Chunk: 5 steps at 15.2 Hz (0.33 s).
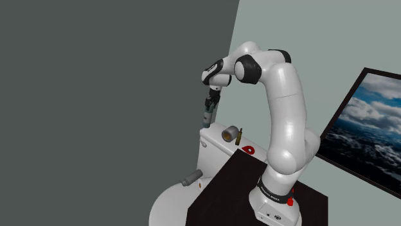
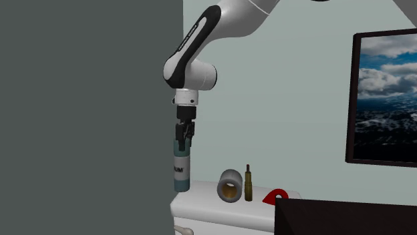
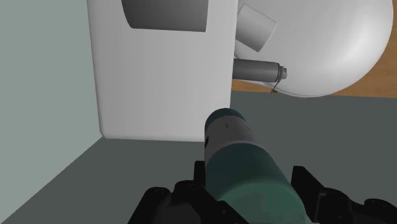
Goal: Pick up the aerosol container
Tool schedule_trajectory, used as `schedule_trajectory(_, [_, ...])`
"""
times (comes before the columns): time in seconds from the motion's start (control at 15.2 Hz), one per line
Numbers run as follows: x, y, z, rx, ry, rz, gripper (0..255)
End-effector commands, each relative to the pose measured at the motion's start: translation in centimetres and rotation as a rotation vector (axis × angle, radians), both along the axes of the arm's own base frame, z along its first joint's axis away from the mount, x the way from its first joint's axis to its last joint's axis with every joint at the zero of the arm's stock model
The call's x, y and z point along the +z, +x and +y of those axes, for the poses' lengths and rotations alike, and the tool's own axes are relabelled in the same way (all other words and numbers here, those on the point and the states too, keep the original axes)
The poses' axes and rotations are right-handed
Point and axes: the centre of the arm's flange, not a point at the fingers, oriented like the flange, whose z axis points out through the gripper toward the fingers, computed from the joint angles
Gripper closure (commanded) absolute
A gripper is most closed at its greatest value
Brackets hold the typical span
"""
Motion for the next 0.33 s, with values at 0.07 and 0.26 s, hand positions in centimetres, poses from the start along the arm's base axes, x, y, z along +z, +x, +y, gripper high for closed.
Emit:
schedule_trajectory(0.07, [1.6, 0.0, 0.0, 0.000, 0.000, -0.001, 255])
schedule_trajectory(0.26, [2.2, 0.0, 0.0, 0.000, 0.000, -0.001, 255])
